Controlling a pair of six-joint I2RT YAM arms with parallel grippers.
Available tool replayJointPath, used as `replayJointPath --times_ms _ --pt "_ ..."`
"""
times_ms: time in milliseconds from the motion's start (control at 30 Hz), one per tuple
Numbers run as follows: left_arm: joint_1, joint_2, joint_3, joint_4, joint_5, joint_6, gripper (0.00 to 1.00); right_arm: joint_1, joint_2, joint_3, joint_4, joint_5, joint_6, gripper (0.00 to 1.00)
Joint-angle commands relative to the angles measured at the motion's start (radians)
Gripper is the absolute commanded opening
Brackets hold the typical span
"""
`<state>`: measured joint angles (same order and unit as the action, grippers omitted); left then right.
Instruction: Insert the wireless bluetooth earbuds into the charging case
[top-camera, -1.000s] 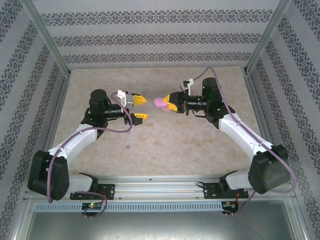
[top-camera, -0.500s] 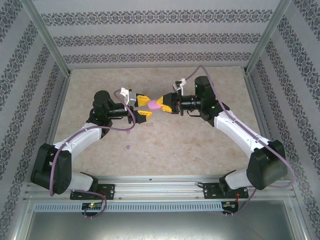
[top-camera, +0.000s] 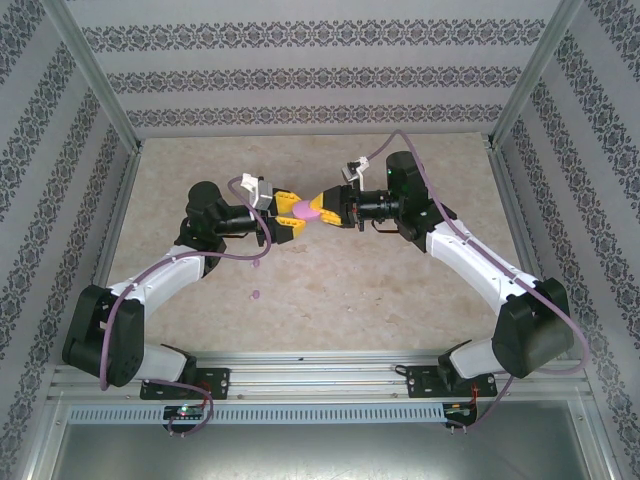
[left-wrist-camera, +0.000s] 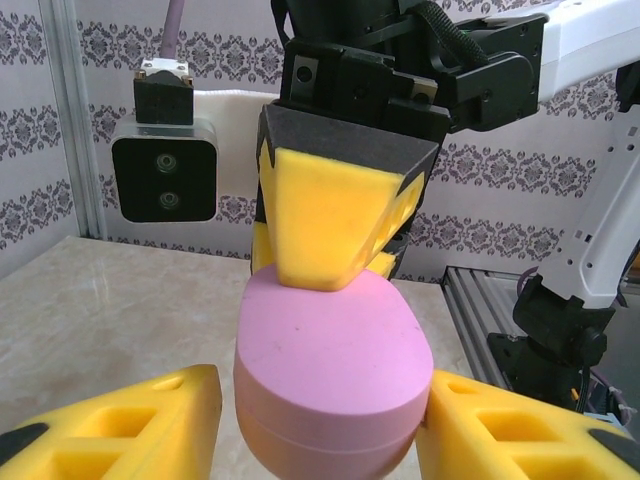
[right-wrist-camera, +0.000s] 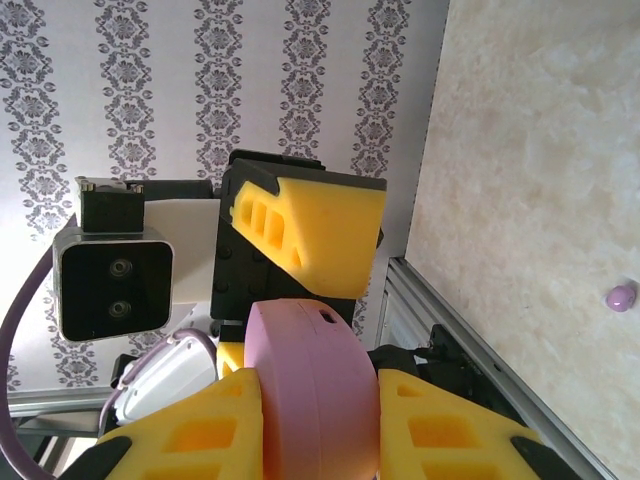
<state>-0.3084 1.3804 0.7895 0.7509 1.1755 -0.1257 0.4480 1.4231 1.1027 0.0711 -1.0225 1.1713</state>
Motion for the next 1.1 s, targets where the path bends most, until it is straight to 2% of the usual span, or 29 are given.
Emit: replayJointPath --times_ms 0,200,333,400,467,633,767,900,1000,1067 --pt "-0.011 0.008 0.008 0.072 0.025 -0.028 0.48 0.009 0.001 0.027 0.029 -0.019 -0.009 0.13" --pt "-0.011 0.014 0.013 0.106 0.04 -0.055 0.31 0.014 0.005 0.023 0.031 -0.026 -0.01 0.13" --pt "-0.012 0.02 0.013 0.149 0.058 -0.083 0.23 0.017 0.009 0.026 0.029 -0.03 -0.014 0.17" --pt "-0.011 0.023 0.011 0.173 0.065 -0.105 0.2 0.016 0.006 0.027 0.029 -0.027 -0.026 0.25" --pt "-0.012 0.022 0.011 0.184 0.07 -0.122 0.18 0.009 -0.002 0.031 0.027 -0.016 -0.044 0.39" --pt "-0.009 0.012 0.008 0.189 0.08 -0.152 0.16 -0.026 -0.097 0.026 0.01 0.091 -0.148 0.6" --pt "-0.009 0.0 0.007 0.194 0.102 -0.189 0.16 -0.035 -0.195 0.059 -0.155 0.208 -0.377 0.69" --pt "-0.006 -0.01 0.007 0.2 0.135 -0.235 0.15 -0.013 -0.246 0.083 -0.274 0.228 -0.624 0.73" --pt "-0.006 -0.013 0.007 0.207 0.158 -0.27 0.15 0.045 -0.262 0.123 -0.418 0.305 -0.862 0.73" --pt "-0.006 -0.017 0.004 0.205 0.169 -0.284 0.14 0.103 -0.251 0.167 -0.544 0.411 -1.025 0.74"
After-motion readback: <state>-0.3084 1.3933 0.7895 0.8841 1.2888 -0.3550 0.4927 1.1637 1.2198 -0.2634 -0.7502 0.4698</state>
